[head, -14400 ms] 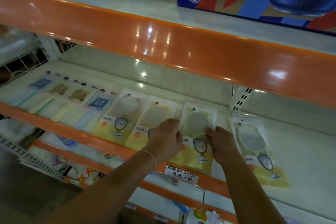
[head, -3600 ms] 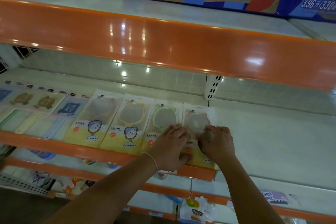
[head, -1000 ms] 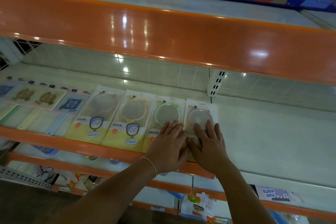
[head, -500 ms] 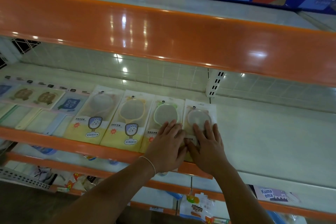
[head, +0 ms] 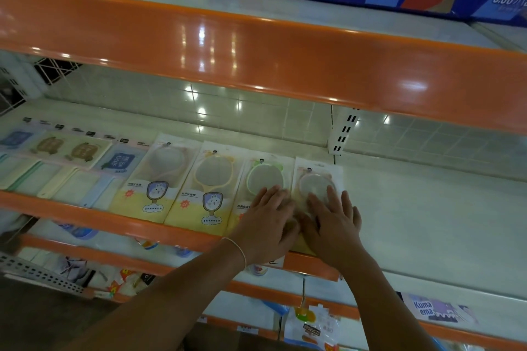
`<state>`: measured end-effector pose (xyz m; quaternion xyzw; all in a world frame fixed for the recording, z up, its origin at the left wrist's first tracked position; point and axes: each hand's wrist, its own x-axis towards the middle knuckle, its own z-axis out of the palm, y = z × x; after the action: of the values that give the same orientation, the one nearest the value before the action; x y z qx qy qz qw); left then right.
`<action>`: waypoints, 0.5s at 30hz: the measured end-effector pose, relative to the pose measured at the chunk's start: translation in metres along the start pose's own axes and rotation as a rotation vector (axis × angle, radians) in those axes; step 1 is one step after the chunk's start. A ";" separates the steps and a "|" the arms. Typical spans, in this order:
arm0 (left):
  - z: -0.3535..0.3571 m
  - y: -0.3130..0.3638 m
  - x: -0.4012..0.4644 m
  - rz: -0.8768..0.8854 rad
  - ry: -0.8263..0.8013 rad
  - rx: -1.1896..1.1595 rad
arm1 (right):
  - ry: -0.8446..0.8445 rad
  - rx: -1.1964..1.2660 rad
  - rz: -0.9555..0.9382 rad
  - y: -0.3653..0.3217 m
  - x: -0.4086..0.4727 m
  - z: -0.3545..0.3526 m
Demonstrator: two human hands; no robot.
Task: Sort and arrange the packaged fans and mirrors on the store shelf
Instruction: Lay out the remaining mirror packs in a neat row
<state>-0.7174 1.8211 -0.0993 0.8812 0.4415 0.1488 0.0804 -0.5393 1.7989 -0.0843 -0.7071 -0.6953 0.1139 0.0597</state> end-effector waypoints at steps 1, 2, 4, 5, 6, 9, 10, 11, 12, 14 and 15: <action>-0.005 -0.001 0.001 -0.019 0.011 -0.006 | 0.001 -0.002 -0.012 -0.002 0.001 -0.001; -0.010 -0.004 0.002 -0.045 0.018 0.006 | 0.003 -0.001 -0.024 -0.004 0.002 -0.002; -0.020 -0.013 0.004 -0.127 -0.002 0.060 | 0.002 0.004 -0.041 -0.012 0.003 -0.002; -0.024 -0.018 0.005 -0.179 -0.029 0.087 | -0.004 0.008 -0.047 -0.018 0.004 -0.002; -0.028 -0.023 0.004 -0.228 -0.060 0.109 | -0.012 0.011 -0.054 -0.023 0.004 -0.001; -0.032 -0.033 0.000 -0.340 -0.143 0.165 | -0.031 -0.005 -0.105 -0.037 0.004 0.002; -0.033 -0.034 -0.002 -0.371 -0.159 0.170 | -0.039 -0.014 -0.120 -0.041 0.004 0.004; -0.033 -0.034 -0.003 -0.396 -0.166 0.168 | -0.049 -0.018 -0.130 -0.045 0.004 0.007; -0.033 -0.033 -0.004 -0.411 -0.165 0.166 | -0.057 -0.013 -0.136 -0.047 0.003 0.010; -0.032 -0.032 -0.005 -0.417 -0.159 0.173 | -0.065 -0.001 -0.141 -0.051 0.002 0.015; -0.032 -0.032 -0.005 -0.414 -0.159 0.179 | -0.067 0.001 -0.145 -0.052 0.002 0.016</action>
<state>-0.7553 1.8362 -0.0792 0.7844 0.6165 0.0195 0.0651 -0.5936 1.8009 -0.0871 -0.6508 -0.7462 0.1330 0.0448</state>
